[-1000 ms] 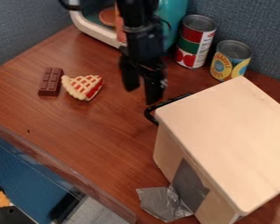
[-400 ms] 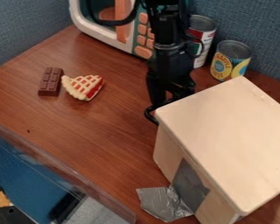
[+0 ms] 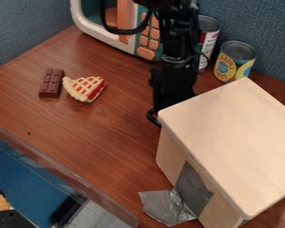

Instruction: Open the drawer

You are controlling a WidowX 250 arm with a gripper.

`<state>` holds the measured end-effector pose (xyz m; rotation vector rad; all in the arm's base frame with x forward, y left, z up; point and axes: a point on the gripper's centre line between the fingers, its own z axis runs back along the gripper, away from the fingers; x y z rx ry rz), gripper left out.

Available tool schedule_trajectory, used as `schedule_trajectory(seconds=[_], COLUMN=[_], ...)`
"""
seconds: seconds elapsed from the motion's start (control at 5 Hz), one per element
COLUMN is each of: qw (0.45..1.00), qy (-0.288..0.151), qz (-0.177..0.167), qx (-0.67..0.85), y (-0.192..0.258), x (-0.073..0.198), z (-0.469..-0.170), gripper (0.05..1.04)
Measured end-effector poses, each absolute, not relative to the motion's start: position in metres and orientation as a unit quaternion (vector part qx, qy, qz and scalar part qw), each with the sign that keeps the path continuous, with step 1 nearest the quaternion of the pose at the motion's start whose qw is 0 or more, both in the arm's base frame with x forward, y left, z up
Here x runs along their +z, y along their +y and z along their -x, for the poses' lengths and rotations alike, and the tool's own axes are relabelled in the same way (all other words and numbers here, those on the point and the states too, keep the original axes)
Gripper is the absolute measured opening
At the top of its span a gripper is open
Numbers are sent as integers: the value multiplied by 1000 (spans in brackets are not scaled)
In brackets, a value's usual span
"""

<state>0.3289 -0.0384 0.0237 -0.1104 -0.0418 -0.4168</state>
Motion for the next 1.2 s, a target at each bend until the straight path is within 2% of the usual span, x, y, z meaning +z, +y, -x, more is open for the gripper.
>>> schedule_trajectory(seconds=[0.2,0.4,1.2], qw=[974,973,974], qy=[-11,-2,32], qz=[31,27,9], qx=[-223,-230,-225], y=[-35,-33,18], x=[19,21,45], z=[-330,-331,-349], gripper=[168,128,128])
